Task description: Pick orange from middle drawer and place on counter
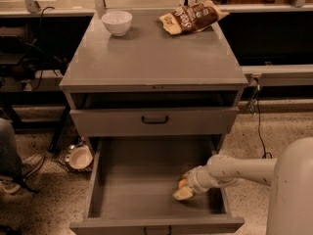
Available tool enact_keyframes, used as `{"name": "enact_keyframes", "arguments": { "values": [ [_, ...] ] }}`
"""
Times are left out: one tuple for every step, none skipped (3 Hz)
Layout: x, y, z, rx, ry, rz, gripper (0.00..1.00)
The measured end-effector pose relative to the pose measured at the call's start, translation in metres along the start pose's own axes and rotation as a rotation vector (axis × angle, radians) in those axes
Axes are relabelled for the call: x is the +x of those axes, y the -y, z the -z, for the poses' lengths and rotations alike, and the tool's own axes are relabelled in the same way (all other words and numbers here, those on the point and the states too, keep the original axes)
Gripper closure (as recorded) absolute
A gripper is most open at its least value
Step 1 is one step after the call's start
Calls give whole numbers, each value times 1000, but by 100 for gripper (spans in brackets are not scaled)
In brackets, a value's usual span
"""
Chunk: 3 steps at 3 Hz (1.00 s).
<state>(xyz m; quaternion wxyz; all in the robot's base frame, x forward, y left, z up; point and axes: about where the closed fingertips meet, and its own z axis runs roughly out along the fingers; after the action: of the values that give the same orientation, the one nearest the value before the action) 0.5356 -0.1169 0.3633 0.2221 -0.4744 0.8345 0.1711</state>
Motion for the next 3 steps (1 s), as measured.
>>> {"name": "enact_keyframes", "arguments": {
  "values": [
    [12,5,-1,-1,-19,11,59],
    [9,18,32,3,34,39,90],
    [8,19,80,-1,136,56,100]
  ]
}}
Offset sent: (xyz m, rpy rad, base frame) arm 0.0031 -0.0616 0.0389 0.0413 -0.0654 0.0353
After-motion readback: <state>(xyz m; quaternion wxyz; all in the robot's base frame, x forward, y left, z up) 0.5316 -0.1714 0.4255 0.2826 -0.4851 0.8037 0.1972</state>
